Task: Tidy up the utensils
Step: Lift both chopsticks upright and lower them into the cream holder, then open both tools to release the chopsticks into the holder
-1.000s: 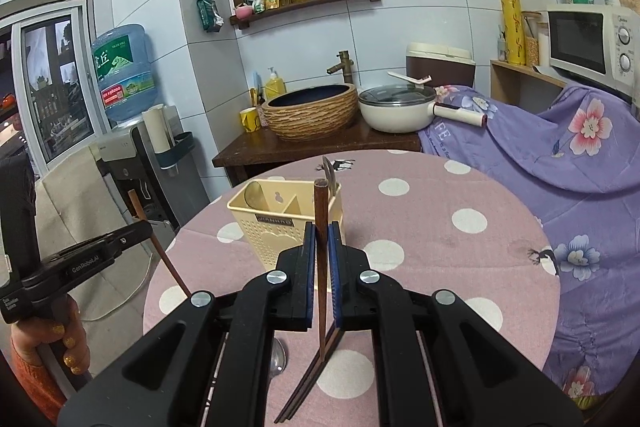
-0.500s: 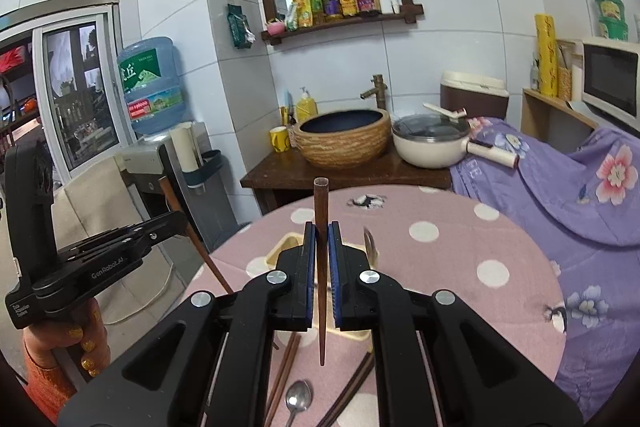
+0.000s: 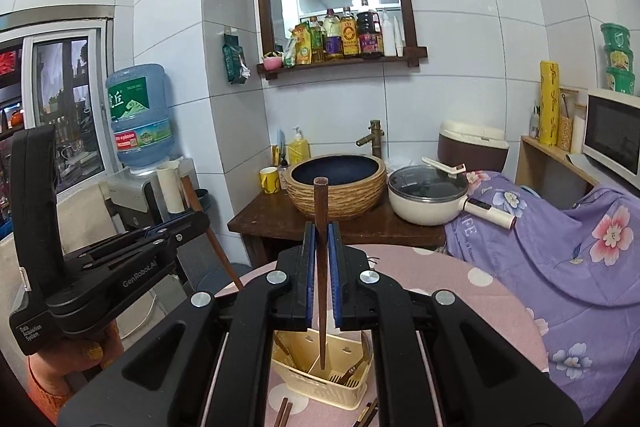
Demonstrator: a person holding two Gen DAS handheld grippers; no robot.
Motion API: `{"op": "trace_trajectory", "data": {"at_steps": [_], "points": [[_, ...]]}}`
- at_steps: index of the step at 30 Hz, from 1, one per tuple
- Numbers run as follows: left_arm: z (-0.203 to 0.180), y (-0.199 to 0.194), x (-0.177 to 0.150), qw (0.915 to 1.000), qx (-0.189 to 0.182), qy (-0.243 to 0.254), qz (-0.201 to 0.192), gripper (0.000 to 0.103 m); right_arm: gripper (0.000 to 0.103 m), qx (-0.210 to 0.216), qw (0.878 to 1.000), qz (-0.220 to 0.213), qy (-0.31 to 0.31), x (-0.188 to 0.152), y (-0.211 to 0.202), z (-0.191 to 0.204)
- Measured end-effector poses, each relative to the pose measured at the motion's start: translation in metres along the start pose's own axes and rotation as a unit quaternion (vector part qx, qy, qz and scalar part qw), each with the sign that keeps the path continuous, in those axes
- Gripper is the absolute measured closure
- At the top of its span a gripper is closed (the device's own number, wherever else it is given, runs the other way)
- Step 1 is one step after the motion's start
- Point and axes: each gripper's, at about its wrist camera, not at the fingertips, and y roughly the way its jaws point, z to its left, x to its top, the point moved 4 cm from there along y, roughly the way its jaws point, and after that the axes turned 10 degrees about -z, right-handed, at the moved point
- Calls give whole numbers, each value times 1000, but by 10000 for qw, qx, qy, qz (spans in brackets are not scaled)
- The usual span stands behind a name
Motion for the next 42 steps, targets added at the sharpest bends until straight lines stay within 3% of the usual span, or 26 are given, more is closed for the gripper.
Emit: {"op": "trace_trajectory", "data": {"at_steps": [17, 33, 36, 38, 40, 42], "points": [[17, 47, -103, 9954, 234, -167, 916, 96, 96, -250, 9966, 694, 355, -112, 45, -20], [24, 57, -128, 9928, 306, -201, 1145, 96, 95, -483, 9961, 644, 349, -134, 46, -36], [23, 53, -126, 9936, 326, -168, 1067, 77, 95, -576, 9961, 594, 310, -136, 44, -40], [24, 48, -123, 9945, 313, -244, 965, 58, 94, -619, 9962, 570, 218, -137, 41, -41], [25, 41, -121, 9951, 293, -304, 894, 52, 89, -636, 9962, 573, 158, -138, 39, -42], [25, 32, -121, 9957, 275, -316, 823, 45, 56, -682, 9961, 533, 173, -140, 33, -44]]}}
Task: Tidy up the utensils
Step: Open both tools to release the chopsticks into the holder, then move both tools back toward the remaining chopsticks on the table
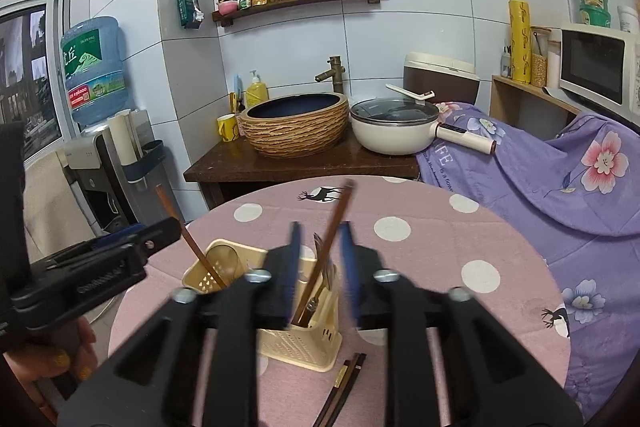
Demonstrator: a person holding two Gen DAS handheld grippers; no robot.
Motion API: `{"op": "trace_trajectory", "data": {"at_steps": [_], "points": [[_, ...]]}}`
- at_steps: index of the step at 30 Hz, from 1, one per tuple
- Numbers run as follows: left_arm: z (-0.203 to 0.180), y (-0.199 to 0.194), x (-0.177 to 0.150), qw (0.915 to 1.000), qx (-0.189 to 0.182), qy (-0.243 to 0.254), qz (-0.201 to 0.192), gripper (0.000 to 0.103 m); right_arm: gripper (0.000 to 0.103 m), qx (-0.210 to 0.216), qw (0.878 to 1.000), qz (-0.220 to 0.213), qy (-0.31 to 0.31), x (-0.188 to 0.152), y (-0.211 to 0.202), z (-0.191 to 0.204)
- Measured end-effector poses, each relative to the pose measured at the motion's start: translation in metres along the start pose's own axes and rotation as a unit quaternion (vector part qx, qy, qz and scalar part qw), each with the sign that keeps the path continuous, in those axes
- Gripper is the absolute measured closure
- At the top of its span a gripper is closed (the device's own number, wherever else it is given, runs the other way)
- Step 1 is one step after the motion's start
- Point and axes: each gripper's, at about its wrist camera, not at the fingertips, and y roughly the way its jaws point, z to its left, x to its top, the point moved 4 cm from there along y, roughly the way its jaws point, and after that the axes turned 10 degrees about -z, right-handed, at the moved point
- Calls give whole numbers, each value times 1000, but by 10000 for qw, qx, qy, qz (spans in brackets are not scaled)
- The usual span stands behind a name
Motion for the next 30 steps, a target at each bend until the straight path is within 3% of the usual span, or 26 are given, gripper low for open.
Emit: {"op": "trace_trajectory", "data": {"at_steps": [2, 8, 11, 15, 19, 25, 30], "points": [[1, -9, -3, 10000, -5, 7, -70, 34, 47, -84, 9998, -151, 9, -1, -9, -3], [16, -35, -18, 9998, 114, -87, -133, 14, 46, -151, 9996, -208, -107, -12, -35, -8], [24, -40, -36, 9997, 214, 78, 17, 12, 35, -127, 9999, 11, -93, -27, -43, -11], [37, -39, -75, 9962, 571, 548, 368, 12, 35, -160, 9981, 567, -204, -66, -42, -15], [43, -35, -124, 9901, 647, 885, 873, 18, 35, -215, 9929, 1141, -252, -116, -37, -17], [52, -25, -187, 9804, 550, 854, 1688, 50, 35, -322, 9797, 1953, -311, -185, -31, -19], [50, -27, -203, 9788, 472, 740, 1849, 53, 35, -317, 9717, 2331, -193, -212, -29, -18]]}}
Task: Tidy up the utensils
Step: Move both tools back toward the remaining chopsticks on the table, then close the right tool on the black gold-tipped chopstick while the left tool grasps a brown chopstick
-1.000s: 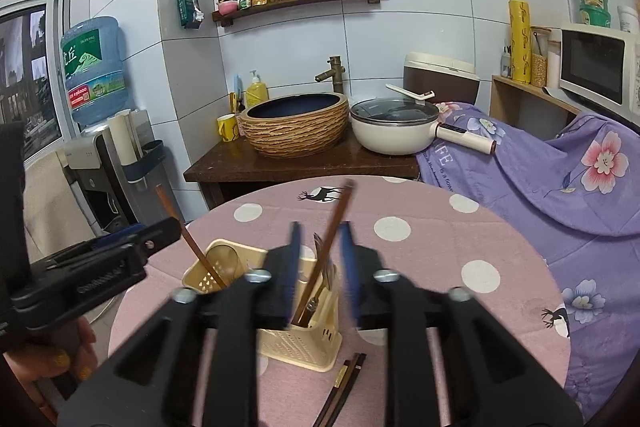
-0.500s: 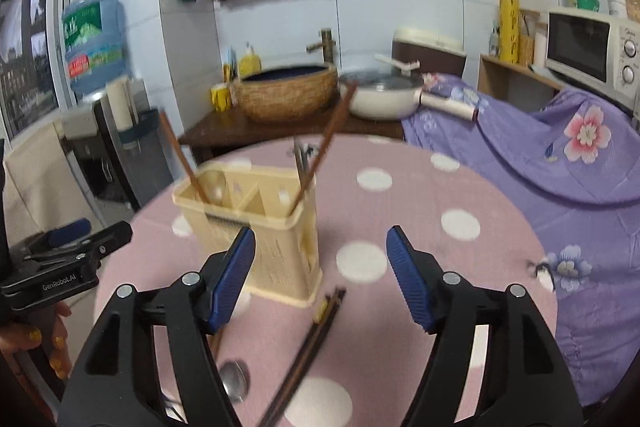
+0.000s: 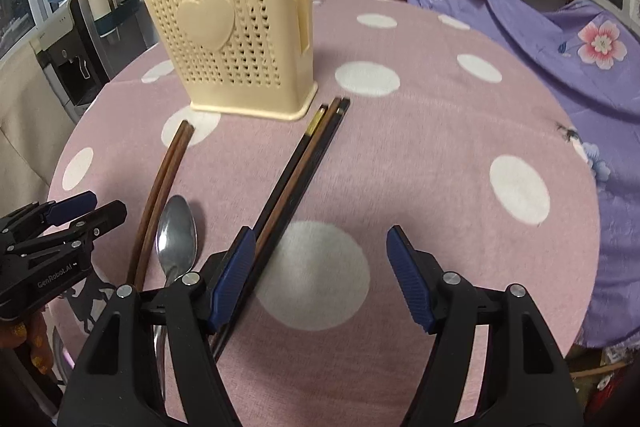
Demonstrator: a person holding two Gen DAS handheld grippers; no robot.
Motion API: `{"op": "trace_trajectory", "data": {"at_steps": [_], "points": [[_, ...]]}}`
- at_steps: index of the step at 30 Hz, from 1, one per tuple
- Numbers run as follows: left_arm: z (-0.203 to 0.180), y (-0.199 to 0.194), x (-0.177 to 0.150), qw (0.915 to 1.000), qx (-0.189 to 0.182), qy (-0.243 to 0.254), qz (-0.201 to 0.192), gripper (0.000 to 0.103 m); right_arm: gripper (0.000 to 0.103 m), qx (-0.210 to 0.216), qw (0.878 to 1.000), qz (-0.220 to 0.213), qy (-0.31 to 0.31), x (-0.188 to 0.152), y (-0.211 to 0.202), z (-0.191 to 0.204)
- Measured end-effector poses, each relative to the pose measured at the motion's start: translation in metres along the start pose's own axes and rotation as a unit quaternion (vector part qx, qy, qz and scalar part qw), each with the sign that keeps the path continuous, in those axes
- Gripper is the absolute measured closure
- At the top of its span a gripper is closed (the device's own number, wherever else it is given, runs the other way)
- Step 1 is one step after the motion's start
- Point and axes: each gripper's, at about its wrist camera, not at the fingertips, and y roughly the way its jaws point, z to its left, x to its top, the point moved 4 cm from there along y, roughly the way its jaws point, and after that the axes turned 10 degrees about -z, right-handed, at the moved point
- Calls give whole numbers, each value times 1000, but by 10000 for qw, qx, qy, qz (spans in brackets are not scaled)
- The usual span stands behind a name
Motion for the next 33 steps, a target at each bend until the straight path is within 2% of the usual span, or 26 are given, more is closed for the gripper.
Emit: {"op": "trace_trajectory", "data": {"at_steps": [9, 13, 14, 15, 16, 19, 21, 23, 27, 29, 33], "points": [[-13, 9, -5, 9999, -111, 59, 87, 53, 35, -126, 9994, 200, -253, -4, 15, 16], [-14, 10, -5, 9999, -58, 146, 51, 53, 34, -708, 9968, 223, -313, -3, 13, -3], [-11, 9, -4, 9998, 48, 174, 36, 53, 35, -993, 9940, 244, -399, -4, 12, -12], [-6, 7, -3, 9994, 258, 215, 13, 53, 35, -1062, 9932, 195, -433, -4, 10, -17], [0, 5, -1, 9992, 348, 173, -25, 53, 35, -1002, 9942, 139, -354, -4, 7, -24], [13, 4, 3, 9994, 302, -146, -1, 54, 35, -545, 9983, 36, 197, -2, 2, -34], [13, 5, 6, 9992, 374, -102, -21, 54, 35, -375, 9989, -40, 275, 2, 2, -30], [9, 4, 8, 9996, 250, -130, -54, 54, 35, -181, 9997, -8, 158, 5, 6, -17], [2, 6, 11, 9994, 317, 48, -94, 54, 35, -253, 9993, 118, -247, 3, 18, 6], [5, 6, 9, 9995, 297, -26, -62, 54, 35, -193, 9992, 133, -329, 3, 22, 13], [19, 2, 7, 9991, 377, -186, -71, 54, 34, -456, 9982, 215, -333, 6, 22, 1]]}}
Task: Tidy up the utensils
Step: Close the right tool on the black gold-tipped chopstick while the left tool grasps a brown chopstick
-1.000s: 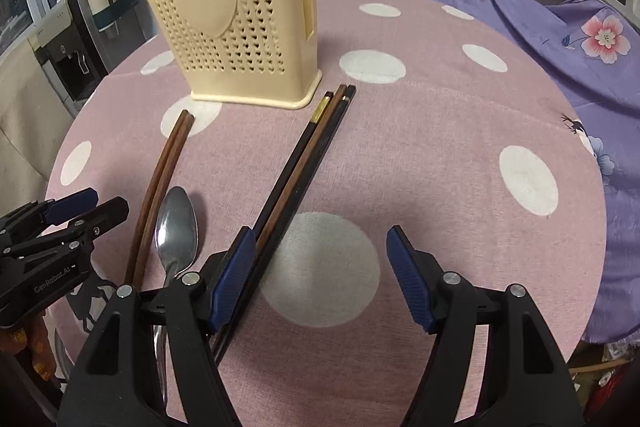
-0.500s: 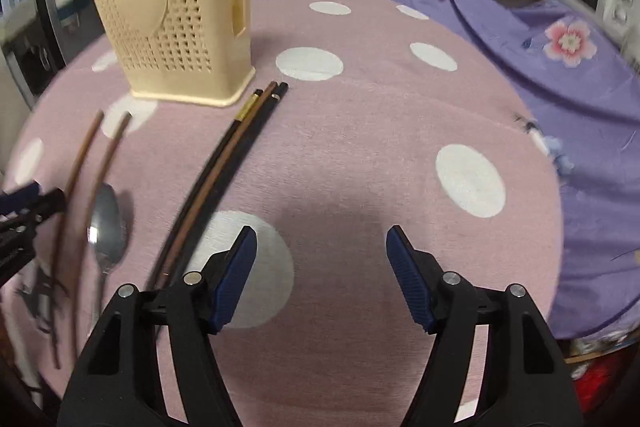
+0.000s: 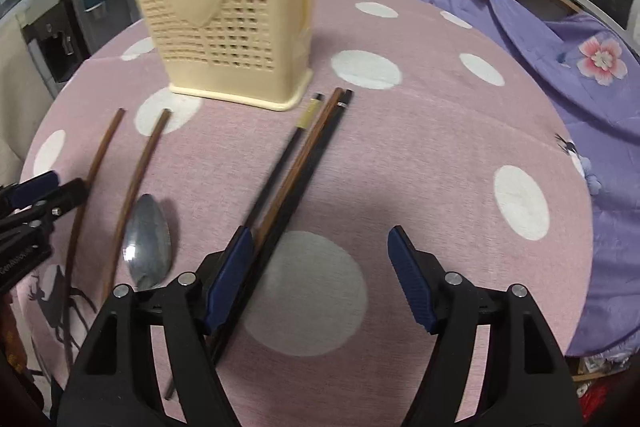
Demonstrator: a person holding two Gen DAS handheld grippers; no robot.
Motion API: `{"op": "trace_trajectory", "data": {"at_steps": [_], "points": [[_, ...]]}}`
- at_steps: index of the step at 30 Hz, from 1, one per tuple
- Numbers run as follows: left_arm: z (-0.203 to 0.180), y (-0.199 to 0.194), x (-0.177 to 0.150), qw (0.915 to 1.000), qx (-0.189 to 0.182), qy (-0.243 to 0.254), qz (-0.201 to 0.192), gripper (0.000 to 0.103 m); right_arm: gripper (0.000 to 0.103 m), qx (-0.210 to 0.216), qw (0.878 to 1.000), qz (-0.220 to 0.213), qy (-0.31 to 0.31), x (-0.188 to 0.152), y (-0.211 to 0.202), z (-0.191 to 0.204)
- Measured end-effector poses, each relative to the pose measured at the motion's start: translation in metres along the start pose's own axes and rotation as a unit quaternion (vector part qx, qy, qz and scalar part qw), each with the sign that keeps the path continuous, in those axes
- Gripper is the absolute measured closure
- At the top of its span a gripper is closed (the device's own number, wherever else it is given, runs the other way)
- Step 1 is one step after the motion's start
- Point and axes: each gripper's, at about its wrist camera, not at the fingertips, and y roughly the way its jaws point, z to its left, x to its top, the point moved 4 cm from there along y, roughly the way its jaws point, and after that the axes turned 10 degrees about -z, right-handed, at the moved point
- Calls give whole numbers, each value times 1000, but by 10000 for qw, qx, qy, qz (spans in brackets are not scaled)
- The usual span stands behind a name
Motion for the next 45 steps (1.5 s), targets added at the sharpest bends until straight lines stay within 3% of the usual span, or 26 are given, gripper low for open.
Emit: {"op": "trace_trajectory", "data": {"at_steps": [2, 4, 8, 12, 14, 17, 20, 24, 27, 29, 34, 38, 45], "points": [[7, -1, 1, 10000, 10, -91, -3, 54, 34, -401, 9992, 51, 46, 0, -1, -16], [12, -1, 3, 9999, 49, -141, -18, 54, 35, -499, 9986, 59, 192, 0, -2, -31], [13, 2, 7, 9996, 26, -261, -44, 54, 35, 0, 9982, -98, 587, 8, -7, -33], [9, 4, 9, 9997, -6, -225, -39, 54, 35, 122, 9997, -55, 196, 15, 3, -7], [10, 3, 8, 9998, 3, -210, -34, 54, 35, -115, 9999, 23, -69, 14, 10, 2], [16, 1, 7, 9997, 38, -224, -36, 54, 31, -226, 9996, 118, 107, 13, 12, -7], [23, -1, 7, 9996, 50, -265, -45, 54, 32, -847, 9962, 216, 46, 11, 13, -27], [22, 3, 10, 9995, -2, -326, -29, 54, 32, -315, 9969, 113, 716, 17, 9, -39], [16, 8, 12, 9996, -36, -287, -14, 54, 32, -114, 9968, 10, 795, 27, 10, -29], [14, 10, 13, 9996, -22, -271, -11, 54, 37, -36, 9972, 39, 752, 34, 17, -20], [17, 16, 14, 9993, 23, -366, 34, 54, 50, -245, 9956, 314, 843, 38, 41, -17], [20, 19, 16, 9991, 70, -411, 39, 54, 59, -512, 9937, 285, 951, 45, 50, -18], [9, 25, 21, 9995, 48, -301, 44, 54, 69, -656, 9931, 344, 915, 63, 67, -14]]}}
